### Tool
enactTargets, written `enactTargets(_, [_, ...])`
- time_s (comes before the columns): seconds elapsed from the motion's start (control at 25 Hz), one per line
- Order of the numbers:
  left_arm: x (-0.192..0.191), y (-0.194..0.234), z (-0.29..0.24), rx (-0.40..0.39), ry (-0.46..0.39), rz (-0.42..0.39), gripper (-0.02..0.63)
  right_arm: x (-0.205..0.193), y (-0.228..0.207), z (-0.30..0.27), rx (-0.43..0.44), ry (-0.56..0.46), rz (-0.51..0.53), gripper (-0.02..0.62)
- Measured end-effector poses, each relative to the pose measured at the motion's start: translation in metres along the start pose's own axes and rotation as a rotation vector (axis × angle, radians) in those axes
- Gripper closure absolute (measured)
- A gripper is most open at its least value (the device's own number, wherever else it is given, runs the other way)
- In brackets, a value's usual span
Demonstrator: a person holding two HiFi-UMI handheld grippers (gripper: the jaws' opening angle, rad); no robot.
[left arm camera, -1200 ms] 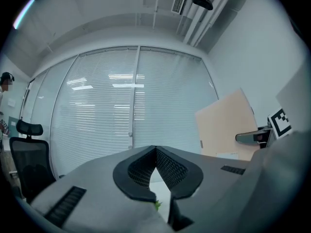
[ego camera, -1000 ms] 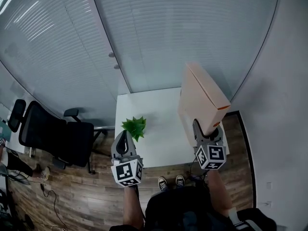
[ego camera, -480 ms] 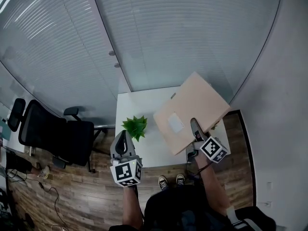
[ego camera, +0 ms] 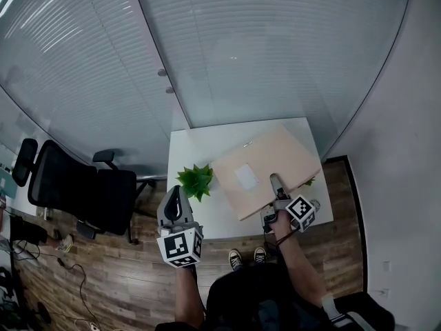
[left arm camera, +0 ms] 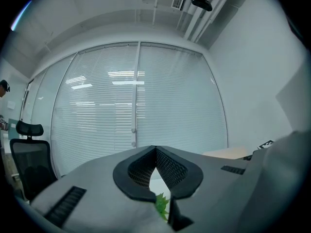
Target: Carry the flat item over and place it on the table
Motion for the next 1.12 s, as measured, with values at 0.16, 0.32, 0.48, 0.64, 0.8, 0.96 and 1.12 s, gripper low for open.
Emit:
enactTargets(0.16, [-0.003, 0.001, -0.001, -0.003, 0.009, -0.007, 0.603, -0.009, -0.022, -0.008, -0.057, -0.004, -0.018, 0.314])
enactTargets(0.32, [-0.003, 0.001, 0.001, -0.005, 0.014, -0.014, 0.603, -0.018, -0.045, -0.014, -0.102, -0.005, -0.033, 0.314])
enactTargets(0.48, [-0.003, 0.002, 0.002, -0.008, 0.019, -0.025, 0.602, -0.028, -0.072, -0.023, -0.167, -0.002, -0.04, 0.314])
enactTargets(0.64, [-0.002, 0.003, 0.005, -0.009, 0.026, -0.036, 0.603, -0.036, -0.098, -0.027, -0.235, 0.0, -0.063, 0.314])
enactTargets(0.8, [-0.002, 0.002, 0.006, -0.012, 0.031, -0.051, 0.603, -0.04, -0.118, -0.027, -0.28, -0.001, -0.075, 0.313])
enactTargets(0.96, [-0.004, 0.0, 0.007, -0.016, 0.04, -0.049, 0.603, -0.04, -0.124, -0.029, -0.276, 0.004, -0.064, 0.284])
enactTargets(1.12, [-0.004, -0.002, 0.008, -0.019, 0.044, -0.046, 0.603, -0.04, -0.12, -0.03, -0.305, 0.018, -0.068, 0.241])
Point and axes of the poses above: the fingertips, and each gripper's own axes: z backward along the fingers, y to its left, x out of its top, the point moved 10 cm from there along z, backward along the fingers, and after that the axes turned 14 degrees about -y, right-handed, at the moved point
